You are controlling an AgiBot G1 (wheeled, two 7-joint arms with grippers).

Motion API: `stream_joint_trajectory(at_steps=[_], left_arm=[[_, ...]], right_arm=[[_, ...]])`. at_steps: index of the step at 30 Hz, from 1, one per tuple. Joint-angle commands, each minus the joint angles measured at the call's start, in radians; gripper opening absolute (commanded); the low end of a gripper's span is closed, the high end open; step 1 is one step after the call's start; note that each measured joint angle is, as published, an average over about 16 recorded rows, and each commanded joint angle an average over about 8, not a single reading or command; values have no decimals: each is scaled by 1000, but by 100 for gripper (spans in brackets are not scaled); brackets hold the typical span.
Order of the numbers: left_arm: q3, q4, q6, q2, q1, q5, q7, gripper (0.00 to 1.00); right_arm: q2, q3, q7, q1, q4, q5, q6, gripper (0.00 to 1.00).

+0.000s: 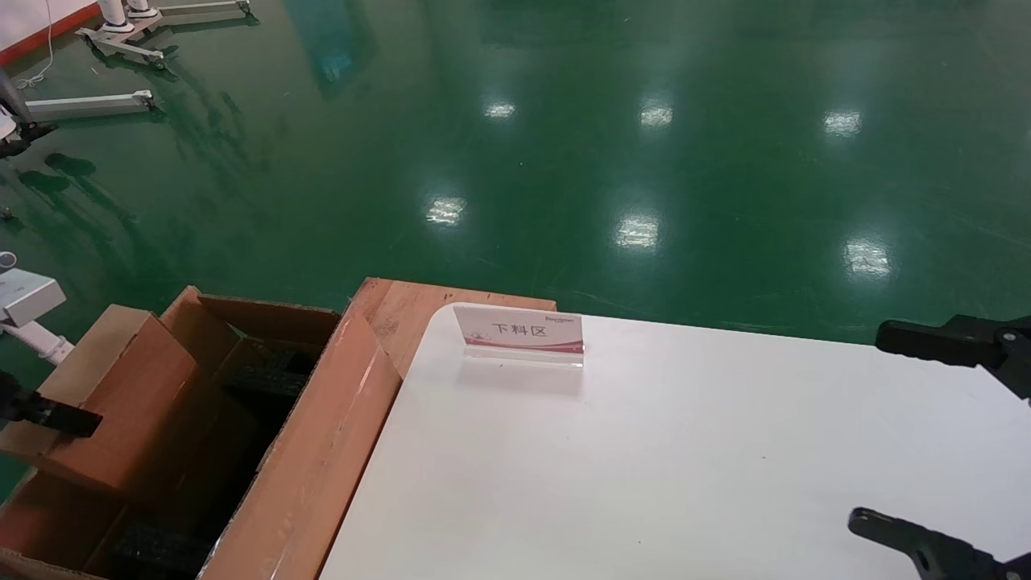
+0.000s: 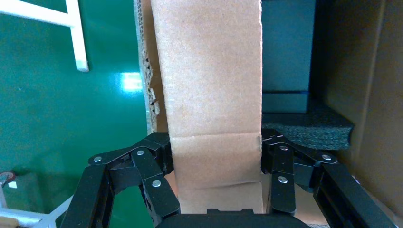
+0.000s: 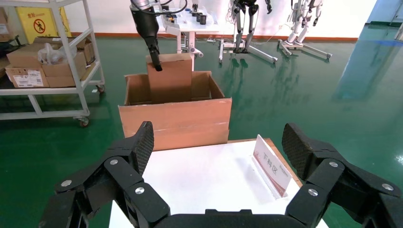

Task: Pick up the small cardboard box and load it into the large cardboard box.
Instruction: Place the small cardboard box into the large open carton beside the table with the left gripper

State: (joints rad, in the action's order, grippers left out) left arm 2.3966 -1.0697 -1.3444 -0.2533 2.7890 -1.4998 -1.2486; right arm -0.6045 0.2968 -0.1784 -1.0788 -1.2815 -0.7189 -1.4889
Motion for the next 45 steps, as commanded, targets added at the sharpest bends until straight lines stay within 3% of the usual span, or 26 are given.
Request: stream_joint_trajectory(at_steps=[1, 27, 45], left_arm=[[1, 3, 10, 2, -9, -3, 1, 0], [35, 85, 116, -50, -158, 18, -17, 0], [56, 148, 173, -129, -306, 65, -57, 3]], right_arm=[[0, 0, 0, 0, 0, 0, 0, 100], [1, 1, 1, 0, 0, 1, 1, 100], [1, 2, 1, 0, 0, 2, 1, 100]])
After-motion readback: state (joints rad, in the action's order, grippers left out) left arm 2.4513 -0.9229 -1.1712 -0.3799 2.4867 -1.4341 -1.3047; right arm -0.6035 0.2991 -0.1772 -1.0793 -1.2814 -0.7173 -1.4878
